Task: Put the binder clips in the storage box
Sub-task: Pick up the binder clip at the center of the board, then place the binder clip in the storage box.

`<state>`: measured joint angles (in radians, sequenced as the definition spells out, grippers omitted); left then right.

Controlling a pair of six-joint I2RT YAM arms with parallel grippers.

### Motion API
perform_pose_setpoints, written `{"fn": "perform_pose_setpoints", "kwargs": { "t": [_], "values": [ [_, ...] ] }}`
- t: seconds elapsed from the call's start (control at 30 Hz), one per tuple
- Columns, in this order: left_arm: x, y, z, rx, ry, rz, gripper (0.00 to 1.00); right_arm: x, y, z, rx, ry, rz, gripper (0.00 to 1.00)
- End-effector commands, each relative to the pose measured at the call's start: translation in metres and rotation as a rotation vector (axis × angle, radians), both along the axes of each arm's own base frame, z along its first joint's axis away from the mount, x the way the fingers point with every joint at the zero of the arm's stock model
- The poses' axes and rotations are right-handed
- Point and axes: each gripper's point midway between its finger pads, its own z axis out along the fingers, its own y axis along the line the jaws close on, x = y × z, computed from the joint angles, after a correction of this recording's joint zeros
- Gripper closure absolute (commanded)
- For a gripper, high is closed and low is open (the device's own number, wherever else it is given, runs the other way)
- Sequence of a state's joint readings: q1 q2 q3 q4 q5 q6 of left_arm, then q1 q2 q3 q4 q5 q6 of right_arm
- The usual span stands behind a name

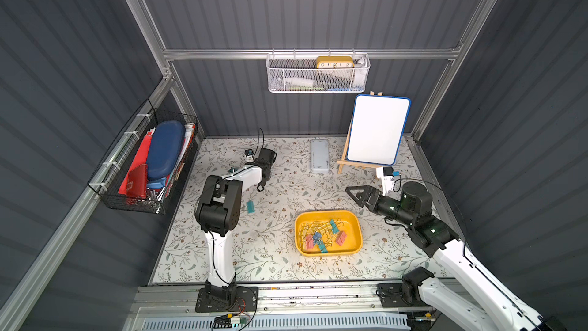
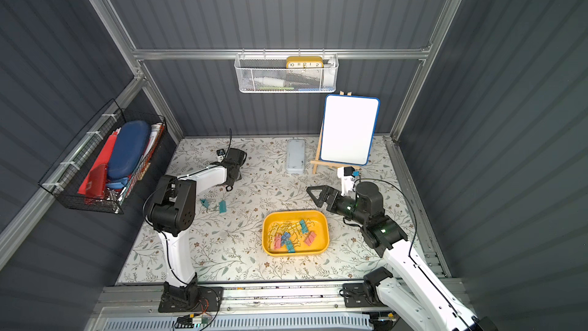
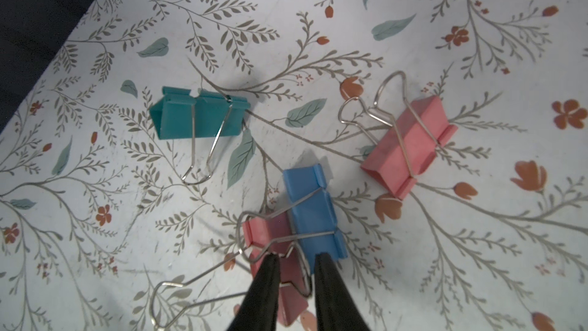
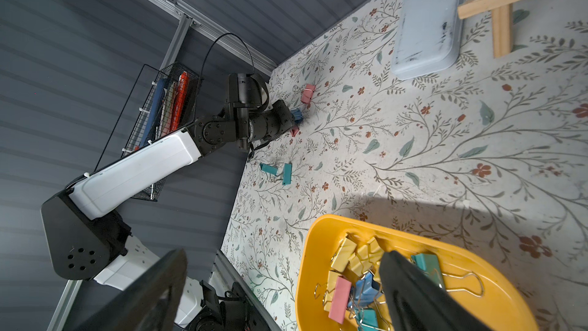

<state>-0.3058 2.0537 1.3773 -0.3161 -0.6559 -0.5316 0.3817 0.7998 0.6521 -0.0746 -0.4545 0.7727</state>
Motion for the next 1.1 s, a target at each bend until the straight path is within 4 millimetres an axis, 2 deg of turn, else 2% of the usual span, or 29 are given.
{"fn": "perform_pose_setpoints", "kwargs": {
  "t": [0.0, 0.33, 0.47, 0.57, 0.63, 0.77, 0.83, 0.93, 1.0, 1.03, 1.07],
  "values": [
    [0.002, 0.000, 0.007, -0.015, -0.004, 0.003, 0.78, 0.001, 0.001, 0.002, 0.006, -0.014, 0.001, 0.01],
    [-0.010, -0.016, 0.040, -0.127, -0.025, -0.055, 1.00, 0.005, 0.005, -0.002, 0.010, 0.004, 0.004, 0.01],
    [-0.015, -0.041, 0.056, -0.200, -0.041, -0.127, 1.00, 0.008, 0.004, -0.007, 0.010, 0.022, -0.008, 0.01],
    [-0.021, -0.083, 0.084, -0.287, -0.076, -0.242, 1.00, 0.016, 0.000, -0.017, -0.004, 0.052, -0.057, 0.01],
    [-0.031, -0.122, 0.113, -0.350, -0.111, -0.359, 1.00, 0.020, -0.007, -0.026, -0.040, 0.071, -0.093, 0.01],
    [-0.068, -0.208, 0.166, -0.520, -0.168, -0.667, 1.00, 0.025, -0.017, -0.039, -0.108, 0.101, -0.130, 0.01],
    [-0.098, -0.247, 0.188, -0.594, -0.191, -0.805, 1.00, 0.030, -0.031, -0.047, -0.138, 0.147, -0.192, 0.01],
    [-0.146, -0.297, 0.199, -0.599, -0.165, -0.967, 1.00, 0.035, -0.060, -0.060, -0.171, 0.210, -0.317, 0.01],
    [-0.184, -0.327, 0.190, -0.552, -0.123, -1.056, 1.00, 0.036, -0.074, -0.064, -0.173, 0.226, -0.365, 0.01],
    [-0.197, -0.342, 0.200, -0.543, -0.140, -1.094, 1.00, 0.035, -0.079, -0.064, -0.175, 0.228, -0.382, 0.01],
    [-0.214, -0.354, 0.195, -0.523, -0.124, -1.128, 1.00, 0.035, -0.086, -0.065, -0.181, 0.231, -0.410, 0.01]
  ]
}}
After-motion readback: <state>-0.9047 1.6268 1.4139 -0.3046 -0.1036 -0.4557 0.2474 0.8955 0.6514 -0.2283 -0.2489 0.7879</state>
